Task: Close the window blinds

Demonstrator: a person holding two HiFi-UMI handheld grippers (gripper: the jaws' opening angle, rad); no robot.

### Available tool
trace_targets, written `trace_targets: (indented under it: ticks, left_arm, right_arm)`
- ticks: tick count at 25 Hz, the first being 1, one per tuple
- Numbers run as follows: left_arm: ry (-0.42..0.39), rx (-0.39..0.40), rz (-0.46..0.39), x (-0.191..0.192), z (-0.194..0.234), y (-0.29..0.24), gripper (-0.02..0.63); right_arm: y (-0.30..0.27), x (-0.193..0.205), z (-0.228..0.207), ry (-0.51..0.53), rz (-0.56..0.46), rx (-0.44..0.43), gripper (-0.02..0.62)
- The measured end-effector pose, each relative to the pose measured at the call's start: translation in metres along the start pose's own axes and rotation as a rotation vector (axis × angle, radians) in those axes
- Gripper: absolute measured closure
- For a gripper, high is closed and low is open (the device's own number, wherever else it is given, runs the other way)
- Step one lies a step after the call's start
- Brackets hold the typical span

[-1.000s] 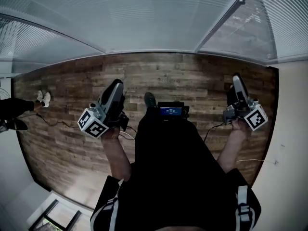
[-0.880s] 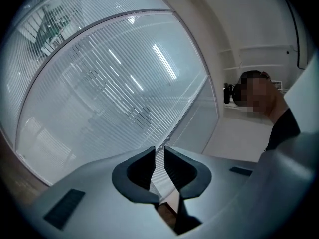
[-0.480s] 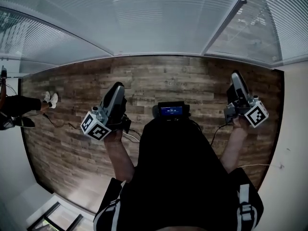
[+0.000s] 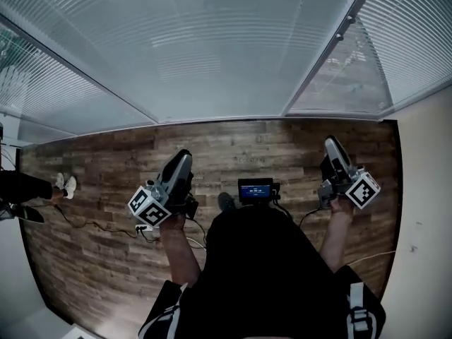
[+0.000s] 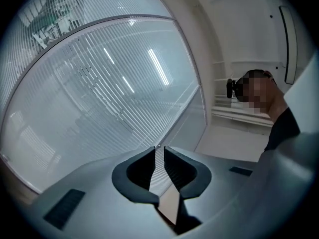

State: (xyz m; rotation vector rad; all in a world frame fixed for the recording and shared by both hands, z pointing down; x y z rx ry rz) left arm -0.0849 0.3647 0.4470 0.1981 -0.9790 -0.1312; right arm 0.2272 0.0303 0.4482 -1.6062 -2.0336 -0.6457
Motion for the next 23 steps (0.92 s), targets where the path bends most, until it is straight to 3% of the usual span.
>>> trace_targets:
  ticks: [8,23]
  left_arm:
    - [0.041,0.052,0.005,0.009,0.009,-0.006,0.549]
    - [0.064,0.046,0.001,0.014,0.008,0.0,0.55]
  right_arm:
    - [0.007,0.01,0.005,0.001,0.027,0.037,0.541]
    - [0.014,0.011,0.01,0.018,0.038,0.067,0.551]
Point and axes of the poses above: the fingertips, and each gripper's own axes: y backward along the fingers, z to its left, x out of its underside, the point moved 8 cm from there along y, backward along the fingers, and after that the axes turned 6 degrees about -y, right-handed, at the moved point
